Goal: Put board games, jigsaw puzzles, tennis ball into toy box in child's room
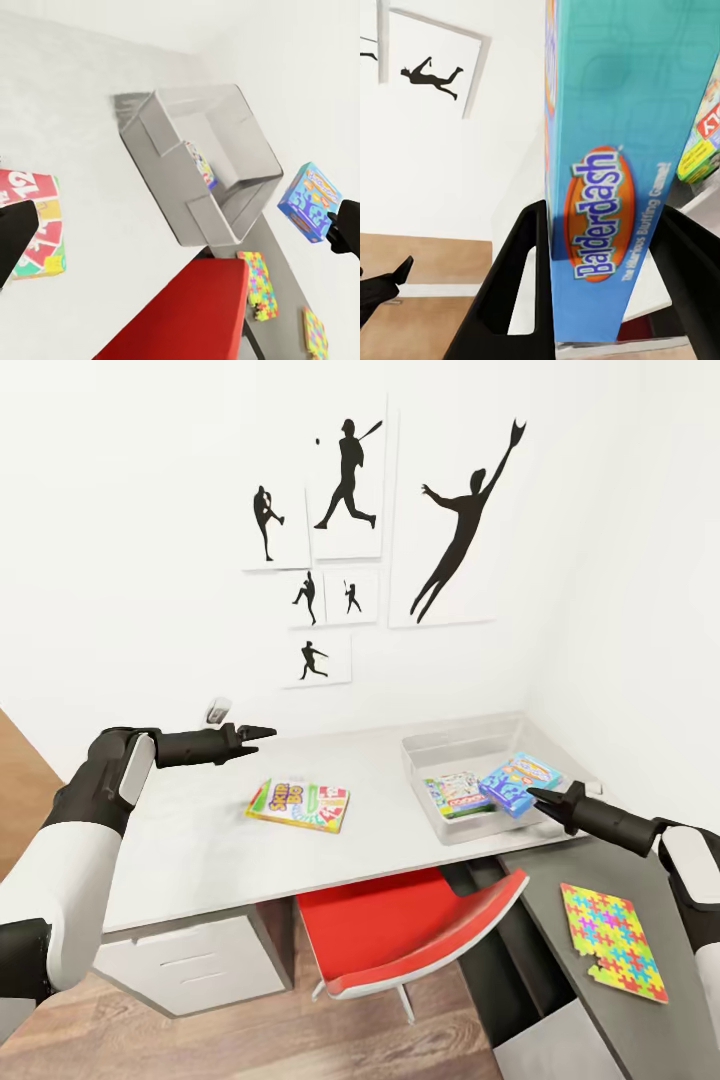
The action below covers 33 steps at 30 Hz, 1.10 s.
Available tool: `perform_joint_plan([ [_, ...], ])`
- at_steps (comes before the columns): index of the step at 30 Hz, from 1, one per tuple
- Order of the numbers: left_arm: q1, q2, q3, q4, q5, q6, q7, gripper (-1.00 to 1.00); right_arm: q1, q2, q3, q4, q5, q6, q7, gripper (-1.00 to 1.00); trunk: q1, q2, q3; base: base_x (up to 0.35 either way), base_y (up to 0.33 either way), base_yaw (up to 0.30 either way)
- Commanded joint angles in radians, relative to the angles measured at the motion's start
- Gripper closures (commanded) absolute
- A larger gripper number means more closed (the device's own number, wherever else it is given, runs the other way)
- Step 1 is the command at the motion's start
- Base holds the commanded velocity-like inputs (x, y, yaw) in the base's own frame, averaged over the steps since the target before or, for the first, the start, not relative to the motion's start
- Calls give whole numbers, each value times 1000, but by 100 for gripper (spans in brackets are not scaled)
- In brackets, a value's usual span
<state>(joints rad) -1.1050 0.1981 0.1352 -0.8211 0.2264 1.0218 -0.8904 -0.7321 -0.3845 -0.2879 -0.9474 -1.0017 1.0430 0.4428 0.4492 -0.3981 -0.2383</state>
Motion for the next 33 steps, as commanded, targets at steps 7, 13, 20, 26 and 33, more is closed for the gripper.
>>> perform_joint_plan([
  [7, -1, 7, 2, 0, -4, 3, -6, -100, -1, -1, -5, 1, 9, 4, 15, 100, 1, -2, -2, 228, 0, -143],
  [13, -1, 14, 7, 0, -4, 3, -7, -100, -1, -2, -8, 1, 9, 4, 16, 100, 1, -2, -2, 63, 0, -265],
  [20, -1, 15, 7, -1, -4, 3, -7, -100, -1, -1, -5, 1, 11, 4, 16, 100, 1, -2, -3, 5, 1, -275],
  [26, -1, 15, 7, 0, -4, 3, -7, -100, -1, 1, -4, 1, 12, 4, 15, 100, 1, -2, -3, 102, 111, -100],
  [33, -1, 15, 7, 0, -4, 3, -7, -100, -1, 2, -4, 1, 13, 4, 14, 100, 1, -2, -3, 99, 70, -10],
])
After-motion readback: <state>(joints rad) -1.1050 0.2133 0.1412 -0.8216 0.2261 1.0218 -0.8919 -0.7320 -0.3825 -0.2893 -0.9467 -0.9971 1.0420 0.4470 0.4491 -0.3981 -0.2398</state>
